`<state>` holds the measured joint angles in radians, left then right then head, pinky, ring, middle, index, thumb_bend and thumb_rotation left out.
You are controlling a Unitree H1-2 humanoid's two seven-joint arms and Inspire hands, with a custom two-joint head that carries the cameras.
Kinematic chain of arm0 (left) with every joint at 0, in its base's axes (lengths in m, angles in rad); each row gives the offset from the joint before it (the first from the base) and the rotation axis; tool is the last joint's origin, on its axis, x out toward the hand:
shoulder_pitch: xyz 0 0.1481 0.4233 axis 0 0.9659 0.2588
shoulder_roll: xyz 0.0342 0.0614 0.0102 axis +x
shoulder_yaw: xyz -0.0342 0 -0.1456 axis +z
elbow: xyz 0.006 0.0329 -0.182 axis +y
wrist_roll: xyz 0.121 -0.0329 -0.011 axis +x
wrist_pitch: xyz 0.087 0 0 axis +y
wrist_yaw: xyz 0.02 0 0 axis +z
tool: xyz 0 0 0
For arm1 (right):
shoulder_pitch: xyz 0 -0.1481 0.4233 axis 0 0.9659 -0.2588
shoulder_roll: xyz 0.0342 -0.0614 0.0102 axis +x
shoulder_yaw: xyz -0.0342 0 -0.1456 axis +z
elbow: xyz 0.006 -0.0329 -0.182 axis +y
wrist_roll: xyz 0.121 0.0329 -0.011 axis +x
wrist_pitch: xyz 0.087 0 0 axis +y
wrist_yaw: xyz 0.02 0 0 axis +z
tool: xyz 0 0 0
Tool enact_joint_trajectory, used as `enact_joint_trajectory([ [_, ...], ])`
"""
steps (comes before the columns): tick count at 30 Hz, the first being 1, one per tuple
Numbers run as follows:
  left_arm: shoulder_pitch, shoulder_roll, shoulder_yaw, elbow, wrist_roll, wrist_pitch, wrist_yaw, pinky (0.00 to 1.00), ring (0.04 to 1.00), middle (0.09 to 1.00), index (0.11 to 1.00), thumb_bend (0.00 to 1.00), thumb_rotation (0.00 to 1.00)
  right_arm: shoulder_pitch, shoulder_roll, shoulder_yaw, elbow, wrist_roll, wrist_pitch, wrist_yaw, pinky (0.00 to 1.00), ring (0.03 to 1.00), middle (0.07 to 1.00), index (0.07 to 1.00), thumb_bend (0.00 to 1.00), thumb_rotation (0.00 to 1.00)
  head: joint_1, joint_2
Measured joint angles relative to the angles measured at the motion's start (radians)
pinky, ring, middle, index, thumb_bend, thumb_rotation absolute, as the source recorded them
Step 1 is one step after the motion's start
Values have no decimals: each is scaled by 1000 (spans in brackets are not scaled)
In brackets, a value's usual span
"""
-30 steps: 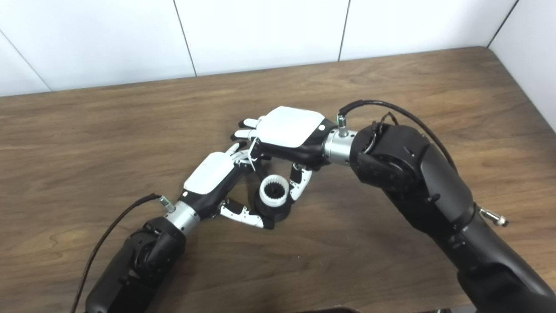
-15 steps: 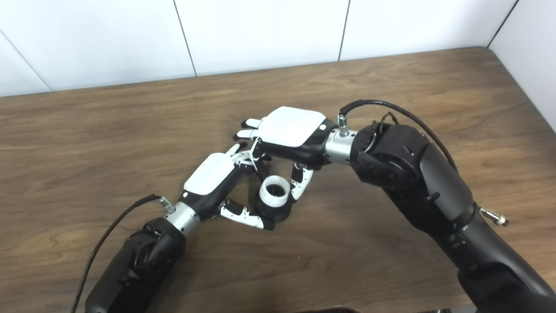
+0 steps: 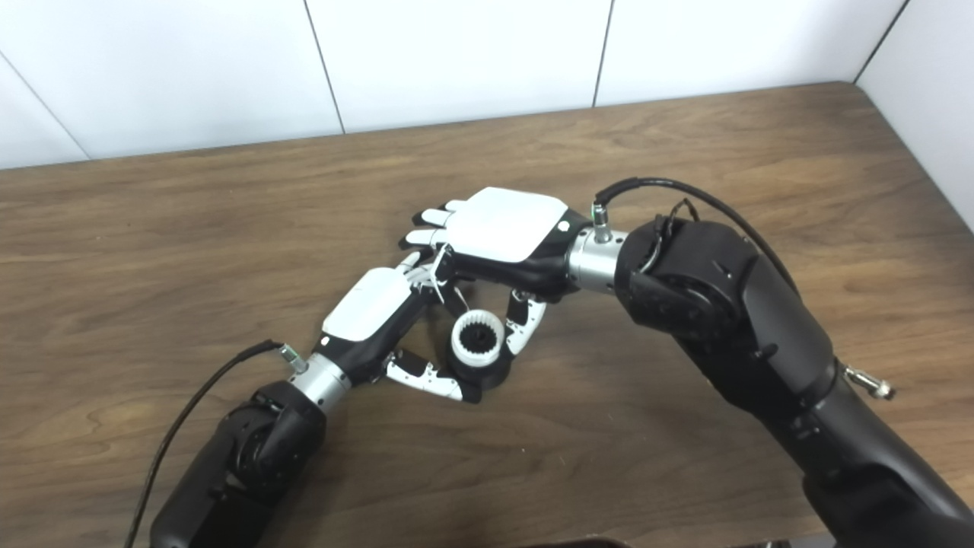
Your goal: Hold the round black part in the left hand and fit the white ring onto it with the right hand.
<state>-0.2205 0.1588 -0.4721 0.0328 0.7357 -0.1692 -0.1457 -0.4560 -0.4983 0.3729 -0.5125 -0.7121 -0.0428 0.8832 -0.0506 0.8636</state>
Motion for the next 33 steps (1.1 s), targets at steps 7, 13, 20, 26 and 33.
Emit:
enact_joint_trajectory([
  [7,0,-3,0,0,0,0,0,1000,882,851,477,517,52,10,0,1,0,2,-2,1,979,1000,947,482,512,134,5,-2],
  [13,3,-5,0,0,1,0,0,1000,888,855,477,517,52,21,5,1,0,2,-6,0,956,1000,945,482,511,134,3,-3],
  [20,4,-4,1,-1,0,0,-2,1000,892,856,477,517,50,21,6,0,3,-5,-5,-1,966,1000,950,482,512,134,-5,-6],
  [26,4,-5,2,-2,0,0,-6,1000,889,851,477,517,51,12,3,-1,18,-9,-6,-1,974,1000,953,481,513,133,-8,-6],
  [33,4,-5,2,-3,0,-1,-8,1000,889,850,477,517,51,12,3,-2,22,-17,-7,-2,970,1000,955,481,512,133,-8,-11],
])
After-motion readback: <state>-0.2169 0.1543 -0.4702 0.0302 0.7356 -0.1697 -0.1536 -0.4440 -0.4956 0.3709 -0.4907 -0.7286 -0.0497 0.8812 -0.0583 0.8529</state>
